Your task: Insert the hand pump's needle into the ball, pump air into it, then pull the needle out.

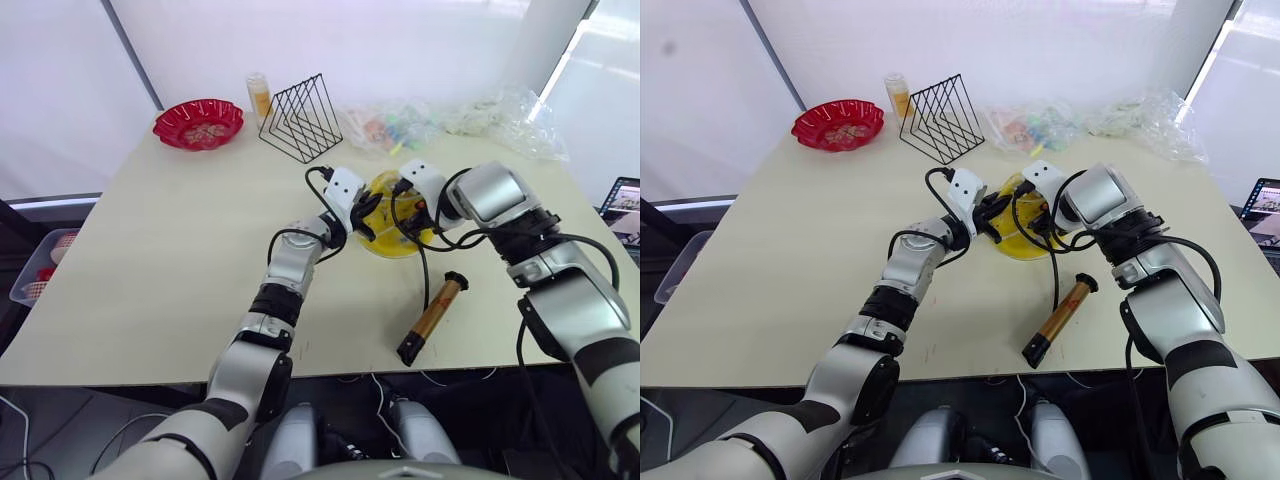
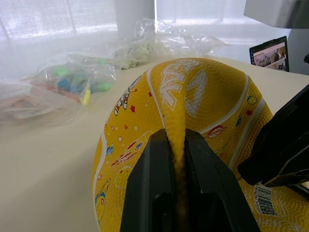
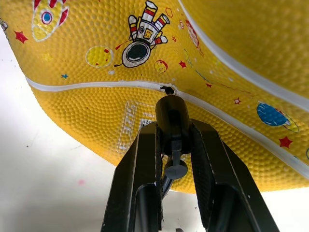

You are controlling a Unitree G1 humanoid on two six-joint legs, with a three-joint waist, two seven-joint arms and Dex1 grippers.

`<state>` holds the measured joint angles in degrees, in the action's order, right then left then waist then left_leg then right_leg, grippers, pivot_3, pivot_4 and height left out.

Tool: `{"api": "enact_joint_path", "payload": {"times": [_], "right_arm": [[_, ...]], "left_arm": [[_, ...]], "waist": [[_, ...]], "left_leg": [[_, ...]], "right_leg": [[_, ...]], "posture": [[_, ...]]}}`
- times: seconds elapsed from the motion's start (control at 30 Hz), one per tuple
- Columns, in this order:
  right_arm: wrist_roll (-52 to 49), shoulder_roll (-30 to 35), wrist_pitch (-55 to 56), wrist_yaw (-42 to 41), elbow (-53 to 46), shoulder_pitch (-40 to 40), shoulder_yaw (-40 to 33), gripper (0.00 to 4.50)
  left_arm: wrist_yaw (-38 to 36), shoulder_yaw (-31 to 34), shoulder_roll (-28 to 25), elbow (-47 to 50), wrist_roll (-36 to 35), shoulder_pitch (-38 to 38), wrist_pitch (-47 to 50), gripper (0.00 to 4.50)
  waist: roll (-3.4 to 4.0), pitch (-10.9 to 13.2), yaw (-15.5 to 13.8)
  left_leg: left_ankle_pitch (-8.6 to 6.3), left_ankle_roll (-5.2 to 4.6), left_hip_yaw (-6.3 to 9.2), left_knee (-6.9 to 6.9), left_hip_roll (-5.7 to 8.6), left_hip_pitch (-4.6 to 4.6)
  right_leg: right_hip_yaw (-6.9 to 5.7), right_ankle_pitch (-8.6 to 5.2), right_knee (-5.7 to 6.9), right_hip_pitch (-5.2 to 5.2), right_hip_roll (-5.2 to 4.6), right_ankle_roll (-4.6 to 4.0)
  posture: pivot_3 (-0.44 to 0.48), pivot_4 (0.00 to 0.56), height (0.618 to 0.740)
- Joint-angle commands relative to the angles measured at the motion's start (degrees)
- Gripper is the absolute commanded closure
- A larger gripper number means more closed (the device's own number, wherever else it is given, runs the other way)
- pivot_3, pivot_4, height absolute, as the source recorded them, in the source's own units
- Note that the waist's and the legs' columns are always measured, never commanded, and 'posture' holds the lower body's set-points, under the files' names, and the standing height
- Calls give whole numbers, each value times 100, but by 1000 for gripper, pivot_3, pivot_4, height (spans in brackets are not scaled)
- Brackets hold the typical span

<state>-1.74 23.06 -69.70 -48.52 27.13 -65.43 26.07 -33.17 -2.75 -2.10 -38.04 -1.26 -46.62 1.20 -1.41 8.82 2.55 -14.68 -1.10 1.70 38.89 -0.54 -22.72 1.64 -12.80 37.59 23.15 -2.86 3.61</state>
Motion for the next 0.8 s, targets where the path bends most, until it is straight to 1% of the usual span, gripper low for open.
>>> {"api": "enact_joint_path", "payload": {"times": [0.03,0.23,0.27,0.3,0.37,0.4,0.43,0.47,0.5,0.53,0.63,0.8], "right_arm": [[-236,-45,10,-233,-285,244,39,4199],[-316,253,-152,-314,-903,401,-118,4199],[-328,317,-160,-323,-1023,444,-129,3399],[-341,363,-178,-323,-1108,476,-139,3160],[-387,503,-245,-317,-1310,553,-177,2403],[-413,581,-283,-316,-1404,589,-199,1993],[-441,656,-328,-296,-1490,623,-239,1689],[-467,748,-358,-281,-1576,656,-283,1127],[-501,843,-383,-274,-1664,684,-319,975],[-545,942,-415,-258,-1768,712,-375,509],[-696,1185,-434,-227,-2092,803,-534,509],[-898,1292,-405,32,-2646,1102,-984,509]], "left_arm": [[-169,-300,227,-68,9,35,9,4449],[-149,-281,208,-134,20,41,-17,4449],[-140,-275,207,-154,24,32,-21,4500],[-131,-269,206,-171,27,23,-24,4500],[-107,-250,197,-216,34,3,-35,4500],[-91,-239,190,-237,40,-3,-40,4500],[-76,-229,182,-260,48,-9,-46,4500],[-65,-219,173,-281,53,-13,-55,4500],[-60,-213,167,-300,55,-15,-65,4500],[-56,-209,159,-317,58,-14,-75,4500],[-53,-208,151,-344,60,-11,-92,4500],[-50,-221,169,-354,62,-3,-97,4500]], "waist": [[1,1,-11],[5,4,-33],[6,4,-37],[6,4,-45],[14,9,-62],[29,18,-99],[40,25,-141],[40,24,-159],[41,24,-186],[41,24,-200],[43,25,-255],[44,26,-248]], "left_leg": [[0,0,1,0,0,-1],[0,0,2,-18,2,-7],[0,0,3,-23,3,-7],[0,0,3,-27,3,-7],[0,0,5,-42,4,-10],[0,0,9,-45,4,-17],[0,0,12,-50,10,-30],[0,0,10,-52,15,-49],[1,1,12,-52,15,-62],[1,1,21,-48,15,-95],[2,2,25,-49,24,-114],[1,1,25,-50,26,-113]], "right_leg": [[0,0,-1,0,0,0],[-1,0,-19,1,-2,0],[-1,0,-23,2,-2,0],[-1,0,-28,2,-2,0],[-4,0,-47,2,-3,0],[-8,1,-54,2,-3,0],[-13,0,-64,10,-9,1],[-12,0,-67,27,-16,2],[-14,1,-70,36,-16,2],[-27,2,-78,62,-17,3],[-37,2,-86,73,-30,3],[-42,1,-85,71,-31,3]], "posture": [[0,150,740],[0,150,740],[0,150,740],[0,150,740],[0,150,740],[0,150,740],[0,150,740],[0,150,740],[0,150,740],[0,150,740],[0,150,740],[0,150,740]]}}
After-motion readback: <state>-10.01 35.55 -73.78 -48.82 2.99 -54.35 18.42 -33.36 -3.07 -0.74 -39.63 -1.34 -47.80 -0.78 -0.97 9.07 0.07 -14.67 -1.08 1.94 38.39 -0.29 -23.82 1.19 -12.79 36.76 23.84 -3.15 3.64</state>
